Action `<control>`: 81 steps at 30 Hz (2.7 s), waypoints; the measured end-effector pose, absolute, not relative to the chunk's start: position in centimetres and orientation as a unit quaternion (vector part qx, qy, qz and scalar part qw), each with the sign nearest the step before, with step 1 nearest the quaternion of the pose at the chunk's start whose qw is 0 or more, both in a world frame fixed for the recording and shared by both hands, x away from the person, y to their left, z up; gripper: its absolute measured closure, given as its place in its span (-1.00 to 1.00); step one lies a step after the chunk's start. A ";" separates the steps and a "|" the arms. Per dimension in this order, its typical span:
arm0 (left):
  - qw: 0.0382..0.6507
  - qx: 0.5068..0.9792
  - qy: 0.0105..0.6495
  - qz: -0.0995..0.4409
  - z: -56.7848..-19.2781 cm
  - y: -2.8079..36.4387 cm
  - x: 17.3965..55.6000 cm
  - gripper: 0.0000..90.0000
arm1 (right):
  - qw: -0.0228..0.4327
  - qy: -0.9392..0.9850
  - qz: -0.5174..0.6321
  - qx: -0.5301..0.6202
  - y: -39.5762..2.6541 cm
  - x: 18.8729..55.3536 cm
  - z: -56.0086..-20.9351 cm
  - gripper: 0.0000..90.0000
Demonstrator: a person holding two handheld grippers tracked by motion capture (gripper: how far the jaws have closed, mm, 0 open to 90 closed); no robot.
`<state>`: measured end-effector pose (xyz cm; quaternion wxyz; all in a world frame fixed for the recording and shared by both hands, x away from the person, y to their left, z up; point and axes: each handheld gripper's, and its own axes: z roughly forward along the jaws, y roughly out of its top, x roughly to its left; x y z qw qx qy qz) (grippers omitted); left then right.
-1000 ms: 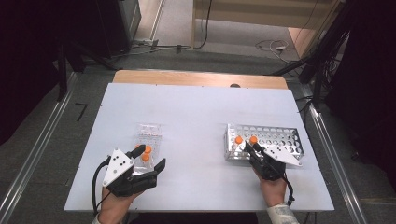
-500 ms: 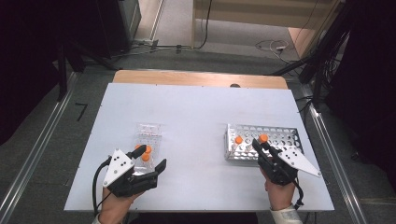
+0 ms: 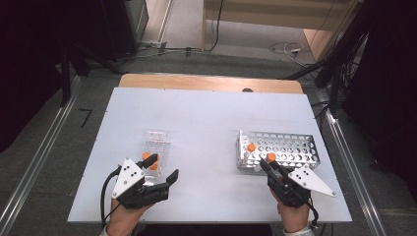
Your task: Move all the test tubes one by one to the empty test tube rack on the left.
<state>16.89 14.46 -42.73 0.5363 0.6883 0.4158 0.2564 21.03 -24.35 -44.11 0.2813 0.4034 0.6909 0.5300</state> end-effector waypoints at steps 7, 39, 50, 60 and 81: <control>0.536 0.691 0.411 0.255 -42.7 14.2 16.8 -0.52 | 0.269 0.702 0.534 0.388 -23.3 20.4 -44.2 0.60; 0.559 0.728 0.344 0.199 -43.8 9.4 15.9 -0.20 | 0.179 0.787 0.523 0.276 -13.4 18.7 -46.8 0.60; 0.555 0.740 0.326 0.195 -44.2 8.4 15.9 0.20 | 0.158 0.795 0.527 0.254 -11.6 18.2 -46.9 0.60; 0.547 0.746 0.320 0.204 -44.4 8.0 15.9 0.51 | 0.148 0.798 0.529 0.248 -11.4 18.0 -46.8 0.60; 0.562 0.716 0.355 0.213 -42.5 11.1 15.6 0.55 | 0.160 0.787 0.525 0.282 -13.8 19.0 -46.2 -0.44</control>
